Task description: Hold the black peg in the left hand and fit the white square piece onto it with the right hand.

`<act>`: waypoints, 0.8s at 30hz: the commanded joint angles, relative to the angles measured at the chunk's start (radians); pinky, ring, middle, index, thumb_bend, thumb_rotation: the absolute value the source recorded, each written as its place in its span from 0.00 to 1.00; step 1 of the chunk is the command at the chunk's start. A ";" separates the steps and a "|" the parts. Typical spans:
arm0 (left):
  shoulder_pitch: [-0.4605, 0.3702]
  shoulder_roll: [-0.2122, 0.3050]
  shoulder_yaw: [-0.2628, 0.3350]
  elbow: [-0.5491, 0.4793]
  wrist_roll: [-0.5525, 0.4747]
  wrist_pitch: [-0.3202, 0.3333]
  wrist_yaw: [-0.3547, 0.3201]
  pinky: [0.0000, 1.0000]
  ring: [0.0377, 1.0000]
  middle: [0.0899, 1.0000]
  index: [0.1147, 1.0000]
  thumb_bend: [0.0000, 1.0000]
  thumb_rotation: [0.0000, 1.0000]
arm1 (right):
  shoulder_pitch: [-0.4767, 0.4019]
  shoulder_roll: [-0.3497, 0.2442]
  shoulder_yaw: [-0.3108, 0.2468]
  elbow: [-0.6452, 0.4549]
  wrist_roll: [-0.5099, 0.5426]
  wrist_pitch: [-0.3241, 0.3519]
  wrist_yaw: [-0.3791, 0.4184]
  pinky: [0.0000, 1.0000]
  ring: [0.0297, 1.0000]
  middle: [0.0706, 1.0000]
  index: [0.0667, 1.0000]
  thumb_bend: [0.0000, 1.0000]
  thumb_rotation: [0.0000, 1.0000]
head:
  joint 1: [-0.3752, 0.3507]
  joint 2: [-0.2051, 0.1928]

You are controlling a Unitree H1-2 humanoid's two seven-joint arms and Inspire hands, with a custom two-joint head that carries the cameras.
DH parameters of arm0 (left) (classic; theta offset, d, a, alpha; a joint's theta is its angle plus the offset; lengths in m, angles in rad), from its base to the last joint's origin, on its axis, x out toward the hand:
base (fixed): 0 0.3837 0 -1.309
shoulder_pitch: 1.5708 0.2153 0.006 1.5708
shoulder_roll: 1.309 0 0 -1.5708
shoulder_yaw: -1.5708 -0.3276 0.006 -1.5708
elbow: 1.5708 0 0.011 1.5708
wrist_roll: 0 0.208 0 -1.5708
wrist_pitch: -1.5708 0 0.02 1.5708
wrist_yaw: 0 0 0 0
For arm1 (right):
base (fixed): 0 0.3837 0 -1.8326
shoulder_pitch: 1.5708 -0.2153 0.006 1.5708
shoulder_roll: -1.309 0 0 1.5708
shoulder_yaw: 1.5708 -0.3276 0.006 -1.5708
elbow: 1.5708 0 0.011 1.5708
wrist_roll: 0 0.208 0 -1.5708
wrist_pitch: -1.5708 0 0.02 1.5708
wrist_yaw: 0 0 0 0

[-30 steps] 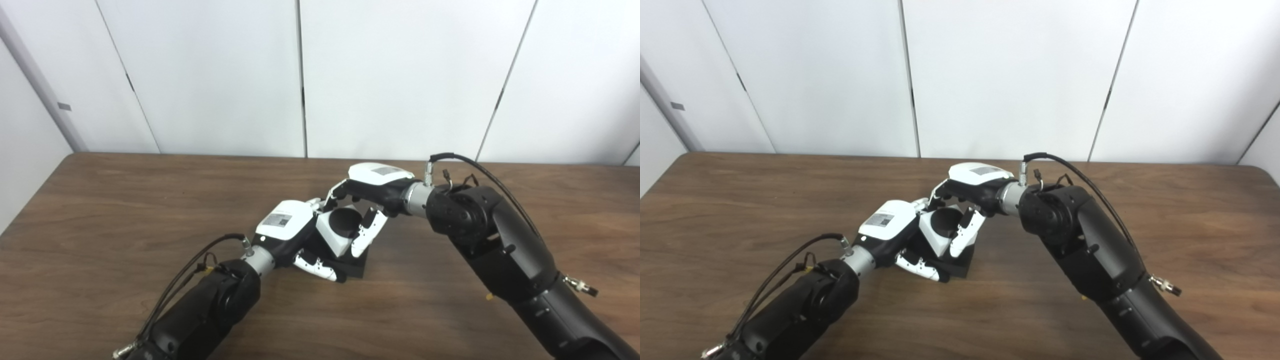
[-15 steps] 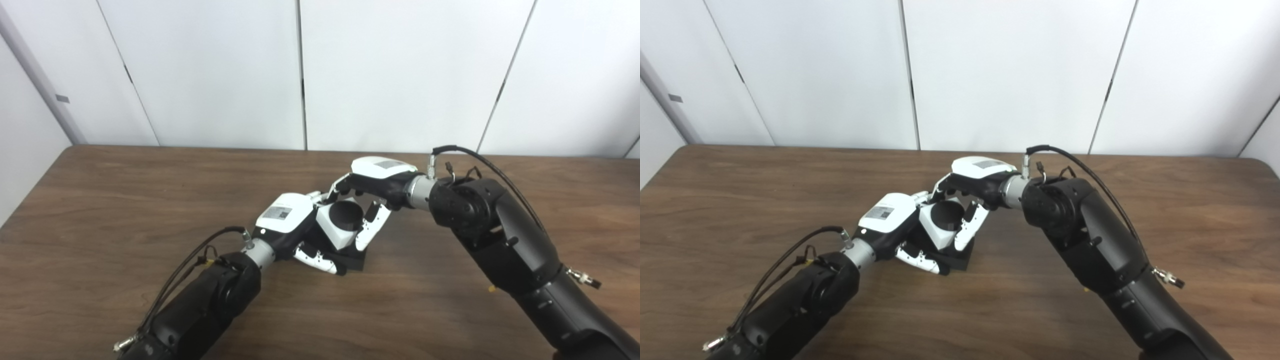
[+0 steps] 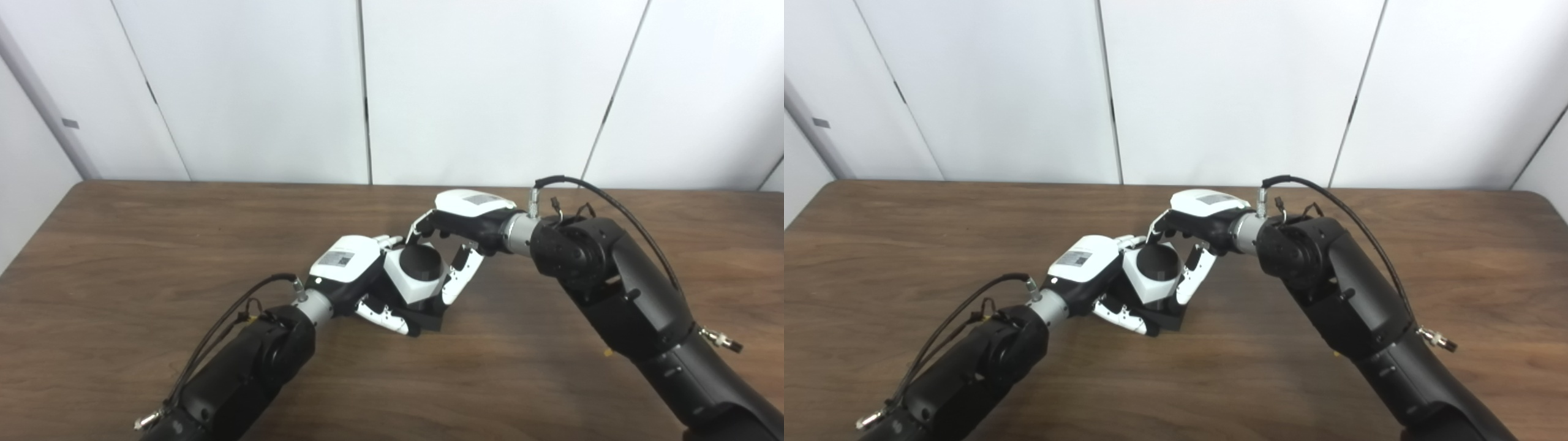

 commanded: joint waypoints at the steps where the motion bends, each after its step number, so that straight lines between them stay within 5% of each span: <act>1: 0.067 0.006 -0.051 0.053 0.018 0.034 -0.144 0.88 0.93 0.92 0.64 1.00 0.39 | -0.075 -0.013 -0.017 -0.036 0.007 -0.027 -0.028 0.75 0.82 0.80 0.65 0.92 0.29 | 0.001 0.001; 14: 0.066 0.005 -0.069 0.050 0.079 0.066 -0.156 0.92 0.95 0.95 0.78 1.00 0.49 | -0.075 -0.016 -0.016 -0.039 0.007 -0.026 -0.029 0.74 0.82 0.80 0.65 0.91 0.28 | 0.001 0.007; 24: 0.078 -0.002 -0.066 0.041 0.098 0.082 -0.141 0.93 0.97 0.98 0.82 1.00 0.46 | -0.076 -0.017 -0.017 -0.040 0.006 -0.026 -0.030 0.73 0.81 0.80 0.65 0.92 0.29 | 0.001 0.015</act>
